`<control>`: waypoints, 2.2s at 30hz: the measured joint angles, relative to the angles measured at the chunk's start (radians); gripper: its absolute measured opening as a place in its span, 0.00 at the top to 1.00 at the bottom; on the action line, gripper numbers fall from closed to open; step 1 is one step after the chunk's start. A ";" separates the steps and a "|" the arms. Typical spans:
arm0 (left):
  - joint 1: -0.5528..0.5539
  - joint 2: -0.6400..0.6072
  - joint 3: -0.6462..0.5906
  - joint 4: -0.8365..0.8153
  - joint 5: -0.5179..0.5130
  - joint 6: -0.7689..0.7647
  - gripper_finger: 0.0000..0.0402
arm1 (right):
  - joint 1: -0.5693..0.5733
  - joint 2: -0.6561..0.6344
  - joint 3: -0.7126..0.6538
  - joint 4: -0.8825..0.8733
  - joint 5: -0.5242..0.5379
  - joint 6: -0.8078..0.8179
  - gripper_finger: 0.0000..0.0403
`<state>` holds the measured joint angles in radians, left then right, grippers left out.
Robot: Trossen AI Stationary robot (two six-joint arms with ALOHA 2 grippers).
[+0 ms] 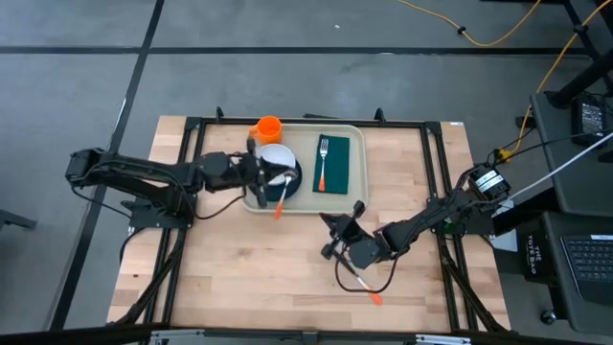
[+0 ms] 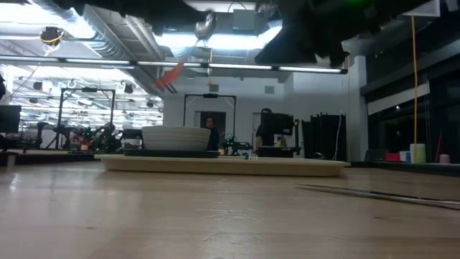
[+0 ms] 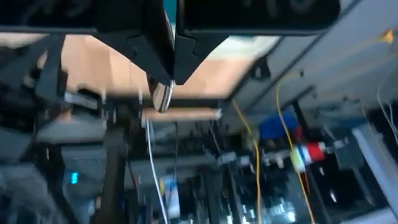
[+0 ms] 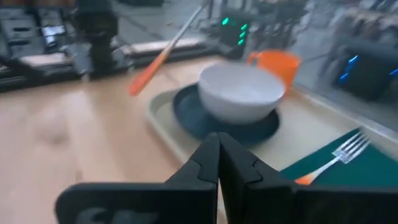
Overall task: Set up tray
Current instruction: Put the orange spoon on top of the green table napkin on the brown serving tray to the right of the orange fork
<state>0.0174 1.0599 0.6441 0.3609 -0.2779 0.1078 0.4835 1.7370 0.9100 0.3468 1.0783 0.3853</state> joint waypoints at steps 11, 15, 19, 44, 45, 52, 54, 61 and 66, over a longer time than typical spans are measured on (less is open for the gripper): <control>0.000 0.023 0.000 0.163 0.005 0.103 1.00 | -0.101 0.048 0.196 0.002 0.213 -0.229 0.99; 0.000 0.048 0.000 0.239 0.007 0.192 1.00 | -0.133 0.096 0.258 0.002 0.267 -0.179 0.99; 0.016 0.084 0.000 0.315 0.036 0.241 1.00 | -0.137 0.141 0.303 0.000 0.329 -0.262 0.99; 0.243 0.137 -0.001 0.459 0.430 0.272 0.99 | -0.198 0.245 0.359 0.036 0.395 -0.158 0.92; 0.244 0.137 -0.001 0.459 0.432 0.272 0.99 | -0.202 0.245 0.359 0.045 0.367 -0.164 0.91; 0.247 0.137 -0.001 0.459 0.430 0.297 0.99 | -0.212 0.245 0.359 0.172 0.308 -0.285 0.80; 0.247 0.137 -0.001 0.459 0.430 0.299 0.99 | -0.212 0.245 0.359 0.234 0.307 -0.358 0.77; 0.247 0.136 -0.001 0.484 0.428 0.301 0.99 | -0.246 0.244 0.359 0.346 0.208 -0.438 0.66; 0.246 0.136 -0.001 0.484 0.426 0.301 0.99 | -0.275 0.243 0.359 0.347 0.103 -0.415 0.62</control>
<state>0.2638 1.1957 0.6434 0.8452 0.1486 0.4088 0.2085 1.9804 1.2690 0.6933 1.1815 -0.0296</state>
